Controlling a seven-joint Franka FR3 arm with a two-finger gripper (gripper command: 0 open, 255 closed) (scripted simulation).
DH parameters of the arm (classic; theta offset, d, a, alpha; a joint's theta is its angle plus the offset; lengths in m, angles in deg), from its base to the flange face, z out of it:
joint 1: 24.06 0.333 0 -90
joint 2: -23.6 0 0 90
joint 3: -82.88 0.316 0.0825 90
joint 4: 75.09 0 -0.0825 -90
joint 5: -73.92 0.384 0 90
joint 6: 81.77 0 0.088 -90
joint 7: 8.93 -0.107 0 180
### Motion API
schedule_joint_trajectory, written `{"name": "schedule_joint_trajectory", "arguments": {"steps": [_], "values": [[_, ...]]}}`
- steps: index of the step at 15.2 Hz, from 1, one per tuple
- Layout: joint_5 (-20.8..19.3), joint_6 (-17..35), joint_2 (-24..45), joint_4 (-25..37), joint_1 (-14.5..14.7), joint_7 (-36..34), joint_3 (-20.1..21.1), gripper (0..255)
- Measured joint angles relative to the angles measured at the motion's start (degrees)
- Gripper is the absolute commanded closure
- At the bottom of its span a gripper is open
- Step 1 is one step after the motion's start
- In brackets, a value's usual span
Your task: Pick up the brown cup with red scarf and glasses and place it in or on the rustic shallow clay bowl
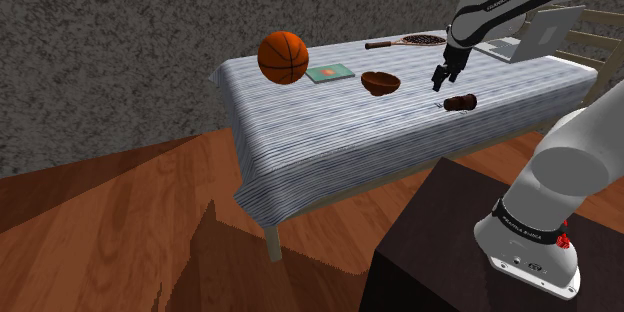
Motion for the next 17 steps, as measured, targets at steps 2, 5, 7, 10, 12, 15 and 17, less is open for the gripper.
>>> {"name": "schedule_joint_trajectory", "arguments": {"steps": [2,5,7,10,12,15,17], "values": [[0.0,0.0,0.0,0.0,0.0,0.0,0.0,255],[0.0,0.0,0.0,0.0,0.0,0.0,0.0,255],[0.0,0.0,0.0,0.0,0.0,0.0,0.0,255],[0.0,0.0,0.0,0.0,0.0,0.0,0.0,0],[0.5,-0.8,0.8,0.7,0.8,2.9,-1.2,0],[2.2,-4.7,6.2,4.5,4.7,25.9,-7.5,0],[4.2,-6.8,12.7,8.5,6.9,44.7,-11.4,0]]}}
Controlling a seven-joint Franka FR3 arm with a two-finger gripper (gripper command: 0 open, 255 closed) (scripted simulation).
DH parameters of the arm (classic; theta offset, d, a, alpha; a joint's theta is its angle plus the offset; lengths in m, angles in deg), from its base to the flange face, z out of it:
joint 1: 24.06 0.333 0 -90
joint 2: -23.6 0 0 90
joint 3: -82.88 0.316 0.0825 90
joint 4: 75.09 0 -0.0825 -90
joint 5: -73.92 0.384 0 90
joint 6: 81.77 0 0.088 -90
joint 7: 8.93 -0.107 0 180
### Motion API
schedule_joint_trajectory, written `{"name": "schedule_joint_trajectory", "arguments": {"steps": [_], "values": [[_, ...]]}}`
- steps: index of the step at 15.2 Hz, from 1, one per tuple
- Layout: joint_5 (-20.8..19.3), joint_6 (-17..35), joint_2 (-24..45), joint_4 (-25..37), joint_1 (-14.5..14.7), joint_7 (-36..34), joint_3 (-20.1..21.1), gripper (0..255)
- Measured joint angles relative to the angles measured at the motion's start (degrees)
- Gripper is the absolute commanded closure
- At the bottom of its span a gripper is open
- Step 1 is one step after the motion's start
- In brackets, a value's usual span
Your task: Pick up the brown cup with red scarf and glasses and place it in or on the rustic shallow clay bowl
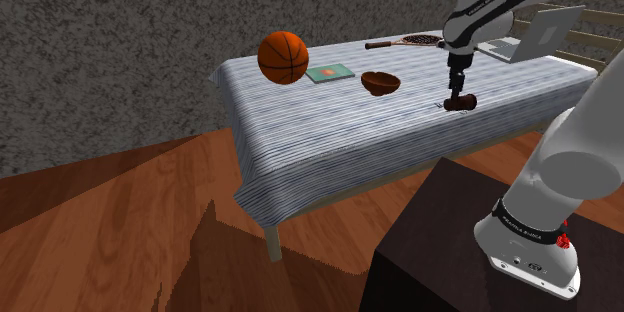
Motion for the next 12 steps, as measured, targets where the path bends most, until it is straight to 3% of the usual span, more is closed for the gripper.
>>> {"name": "schedule_joint_trajectory", "arguments": {"steps": [2,3,12], "values": [[1.8,-1.3,6.0,3.5,0.7,15.8,-1.6,0],[2.2,-1.2,7.3,3.9,0.6,19.2,-1.7,0],[5.2,4.4,12.5,2.0,-0.6,24.9,-1.7,0]]}}
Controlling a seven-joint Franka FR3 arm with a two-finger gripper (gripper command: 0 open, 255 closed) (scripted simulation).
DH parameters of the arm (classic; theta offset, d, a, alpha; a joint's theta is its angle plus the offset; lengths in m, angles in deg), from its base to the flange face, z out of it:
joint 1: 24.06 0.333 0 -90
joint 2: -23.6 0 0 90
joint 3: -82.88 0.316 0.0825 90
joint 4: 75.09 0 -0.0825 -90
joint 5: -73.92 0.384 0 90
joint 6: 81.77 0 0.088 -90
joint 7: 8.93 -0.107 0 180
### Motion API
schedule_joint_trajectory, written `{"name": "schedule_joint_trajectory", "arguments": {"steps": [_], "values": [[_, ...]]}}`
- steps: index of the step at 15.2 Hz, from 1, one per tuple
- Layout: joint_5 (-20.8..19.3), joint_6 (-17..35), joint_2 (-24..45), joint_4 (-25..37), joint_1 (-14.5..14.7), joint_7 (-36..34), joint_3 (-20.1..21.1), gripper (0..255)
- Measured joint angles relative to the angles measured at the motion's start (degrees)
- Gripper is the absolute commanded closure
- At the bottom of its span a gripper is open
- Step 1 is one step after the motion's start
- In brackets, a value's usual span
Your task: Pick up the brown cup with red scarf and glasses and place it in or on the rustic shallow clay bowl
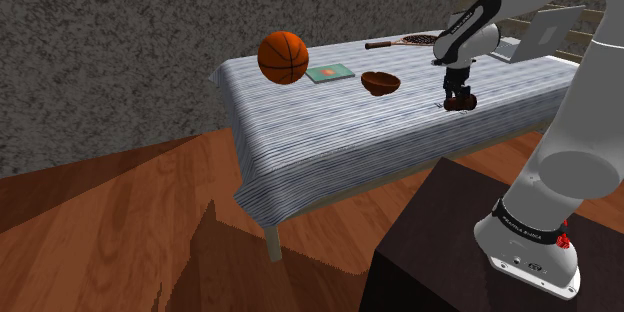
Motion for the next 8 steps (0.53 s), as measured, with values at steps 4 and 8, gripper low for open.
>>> {"name": "schedule_joint_trajectory", "arguments": {"steps": [4,8], "values": [[0.1,0.2,0.1,-0.1,-0.1,0.1,0.0,0],[0.1,0.2,0.1,-0.1,-0.1,0.1,0.0,255]]}}
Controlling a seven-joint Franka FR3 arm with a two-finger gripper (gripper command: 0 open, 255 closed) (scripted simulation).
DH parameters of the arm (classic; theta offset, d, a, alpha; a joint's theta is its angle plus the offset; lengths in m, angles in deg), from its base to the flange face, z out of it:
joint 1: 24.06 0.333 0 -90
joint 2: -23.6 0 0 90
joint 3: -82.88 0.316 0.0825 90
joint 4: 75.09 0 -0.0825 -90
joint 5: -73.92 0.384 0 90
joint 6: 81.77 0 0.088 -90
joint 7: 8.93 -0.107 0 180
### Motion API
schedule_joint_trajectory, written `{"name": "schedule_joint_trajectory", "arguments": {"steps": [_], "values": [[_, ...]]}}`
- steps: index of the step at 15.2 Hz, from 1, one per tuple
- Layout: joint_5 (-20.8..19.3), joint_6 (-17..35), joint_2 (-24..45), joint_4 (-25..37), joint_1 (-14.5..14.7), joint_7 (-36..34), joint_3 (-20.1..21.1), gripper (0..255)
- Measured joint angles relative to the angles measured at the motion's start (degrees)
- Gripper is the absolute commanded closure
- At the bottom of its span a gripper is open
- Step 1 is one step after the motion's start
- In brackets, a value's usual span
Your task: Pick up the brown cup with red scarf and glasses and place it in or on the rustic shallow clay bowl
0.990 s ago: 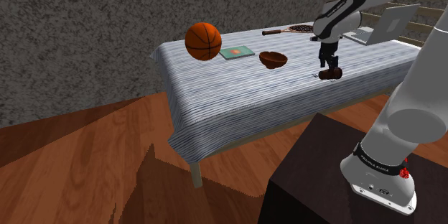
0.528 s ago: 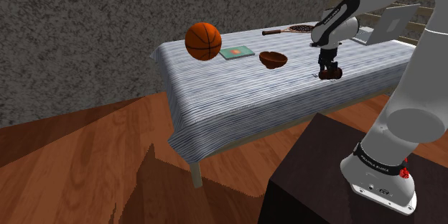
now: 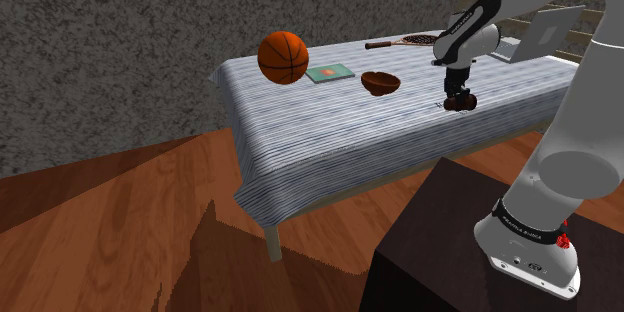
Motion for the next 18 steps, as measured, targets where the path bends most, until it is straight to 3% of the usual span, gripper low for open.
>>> {"name": "schedule_joint_trajectory", "arguments": {"steps": [8,18], "values": [[-0.3,-0.4,-0.4,0.1,0.1,-0.2,-0.1,255],[-5.1,-8.3,-7.1,2.8,1.1,-2.8,-0.4,255]]}}
